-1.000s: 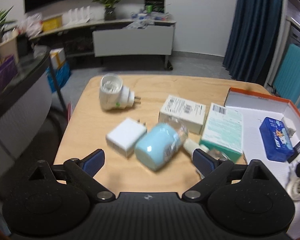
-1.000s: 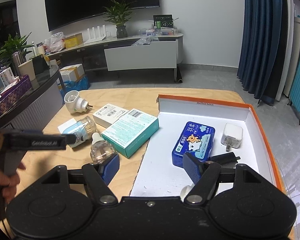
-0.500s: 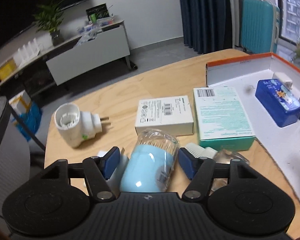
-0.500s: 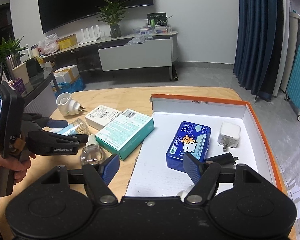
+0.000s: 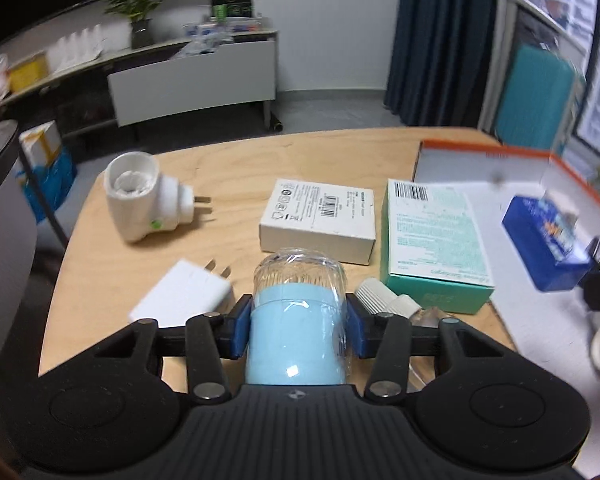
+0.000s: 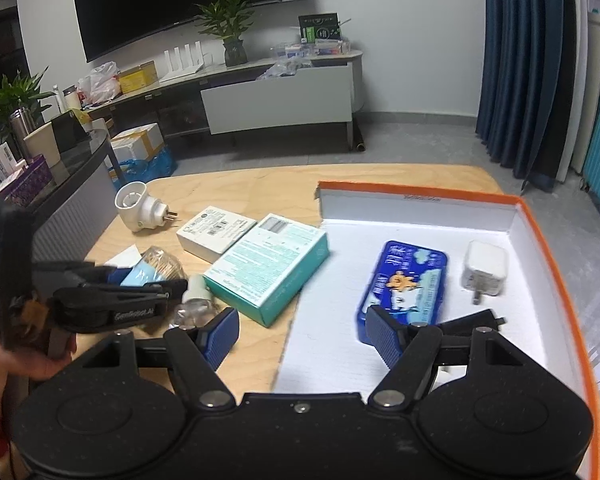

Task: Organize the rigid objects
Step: 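Lift the light-blue bottle with the left tool while the right tool grasps the teal bandage box, then carry the light-blue bottle and teal bandage box over the white box, then lower the bandage box into the white box with the right tool while the left tool lowers the bottle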

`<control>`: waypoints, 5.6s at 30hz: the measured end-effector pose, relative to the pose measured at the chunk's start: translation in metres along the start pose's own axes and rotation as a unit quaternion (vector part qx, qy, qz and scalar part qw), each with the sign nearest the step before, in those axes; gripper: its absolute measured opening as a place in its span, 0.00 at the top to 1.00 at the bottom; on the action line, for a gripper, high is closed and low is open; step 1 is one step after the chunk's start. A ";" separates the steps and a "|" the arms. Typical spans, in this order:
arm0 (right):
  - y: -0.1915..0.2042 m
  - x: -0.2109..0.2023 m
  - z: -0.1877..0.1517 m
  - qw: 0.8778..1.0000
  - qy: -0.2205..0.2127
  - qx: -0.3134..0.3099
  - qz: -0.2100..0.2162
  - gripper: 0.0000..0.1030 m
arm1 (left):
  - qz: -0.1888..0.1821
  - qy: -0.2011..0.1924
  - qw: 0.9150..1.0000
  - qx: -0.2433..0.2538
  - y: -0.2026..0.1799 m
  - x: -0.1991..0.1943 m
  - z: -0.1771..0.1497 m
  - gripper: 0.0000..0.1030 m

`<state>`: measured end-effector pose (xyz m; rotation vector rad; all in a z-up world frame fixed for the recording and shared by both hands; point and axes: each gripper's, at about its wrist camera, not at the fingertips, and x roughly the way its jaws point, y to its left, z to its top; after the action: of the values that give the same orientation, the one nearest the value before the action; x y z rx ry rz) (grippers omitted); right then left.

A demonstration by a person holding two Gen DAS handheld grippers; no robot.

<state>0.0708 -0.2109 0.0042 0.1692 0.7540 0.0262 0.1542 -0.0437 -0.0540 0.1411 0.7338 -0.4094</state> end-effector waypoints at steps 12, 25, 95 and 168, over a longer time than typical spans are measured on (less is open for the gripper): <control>0.034 0.090 0.039 0.993 0.069 0.092 -0.024 0.13 | 0.010 -0.026 0.996 -0.088 0.006 -0.044 -0.021 0.54; 0.048 0.120 0.043 0.995 0.086 -0.016 -0.041 0.19 | 0.004 -0.041 0.993 -0.106 0.016 -0.052 -0.027 0.54; -0.079 -0.117 -0.043 0.989 -0.096 0.061 -0.096 0.19 | -0.072 -0.063 0.994 -0.047 -0.142 -0.090 0.000 0.54; -0.114 -0.057 0.021 0.991 -0.068 0.060 -0.099 0.19 | -0.084 -0.012 0.996 -0.033 -0.173 -0.030 0.049 0.54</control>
<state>0.0393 -0.3316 0.0394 0.2084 0.6332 -0.2183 0.0935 -0.2052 0.0054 0.0116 0.7364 -0.5464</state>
